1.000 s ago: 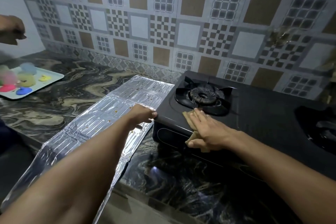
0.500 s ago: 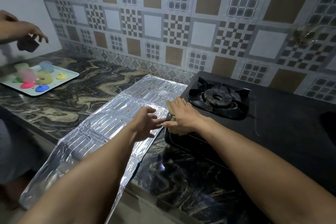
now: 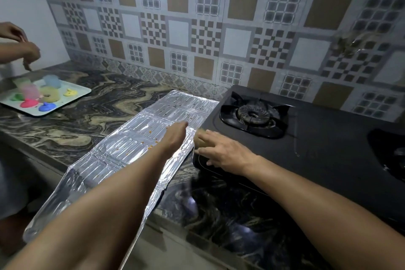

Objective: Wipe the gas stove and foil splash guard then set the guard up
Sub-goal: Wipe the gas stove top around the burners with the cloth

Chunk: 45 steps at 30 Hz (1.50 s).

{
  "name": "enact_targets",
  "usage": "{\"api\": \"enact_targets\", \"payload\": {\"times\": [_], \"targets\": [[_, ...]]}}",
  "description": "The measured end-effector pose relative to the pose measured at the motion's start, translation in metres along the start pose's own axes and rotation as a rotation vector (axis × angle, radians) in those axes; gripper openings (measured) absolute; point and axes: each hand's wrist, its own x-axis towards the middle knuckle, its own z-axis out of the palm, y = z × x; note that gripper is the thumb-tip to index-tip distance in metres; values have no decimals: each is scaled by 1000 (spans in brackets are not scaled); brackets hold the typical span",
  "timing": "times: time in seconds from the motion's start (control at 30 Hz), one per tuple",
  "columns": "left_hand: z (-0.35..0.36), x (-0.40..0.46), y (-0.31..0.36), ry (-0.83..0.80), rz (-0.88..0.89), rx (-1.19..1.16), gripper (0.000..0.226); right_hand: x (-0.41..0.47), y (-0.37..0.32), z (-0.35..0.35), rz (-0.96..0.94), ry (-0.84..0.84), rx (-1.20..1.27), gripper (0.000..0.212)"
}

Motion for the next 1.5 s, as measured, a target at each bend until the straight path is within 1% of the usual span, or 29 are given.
{"api": "enact_targets", "payload": {"times": [0.1,0.17,0.23,0.33,0.47,0.6,0.73,0.83,0.9,0.97,1.07,1.23,1.37,1.43,1.5], "targets": [[14,-10,6,116,150,376,46,-36,8,-1,19,10,-27,48],[28,-19,11,141,313,597,44,-65,13,-2,69,5,-42,51],[46,-28,18,136,489,775,44,-96,18,-2,111,3,-58,54],[77,-44,30,52,617,891,45,-142,23,-6,189,1,-95,63],[113,-62,37,-39,687,964,45,-206,31,-15,352,23,-86,72],[148,-86,47,-135,760,990,47,-282,42,-24,566,122,-52,81],[181,-103,55,-234,826,1041,56,-339,42,-33,725,184,-105,79],[206,-113,61,-292,900,1106,58,-374,40,-42,820,201,-77,77],[218,-122,66,-308,938,1118,58,-398,46,-44,882,204,-47,77],[230,-131,70,-325,963,1121,59,-423,50,-49,990,190,-6,79],[247,-139,73,-337,995,1132,60,-452,56,-58,1135,137,5,82],[277,-153,72,-369,1028,1089,58,-461,60,-63,1188,92,-16,87],[285,-153,71,-306,1008,1030,49,-478,62,-66,1298,76,-104,91],[287,-153,74,-278,996,1056,45,-493,64,-65,1384,102,-56,89],[289,-156,78,-247,974,1079,42,-503,64,-62,1467,176,20,88]]}}
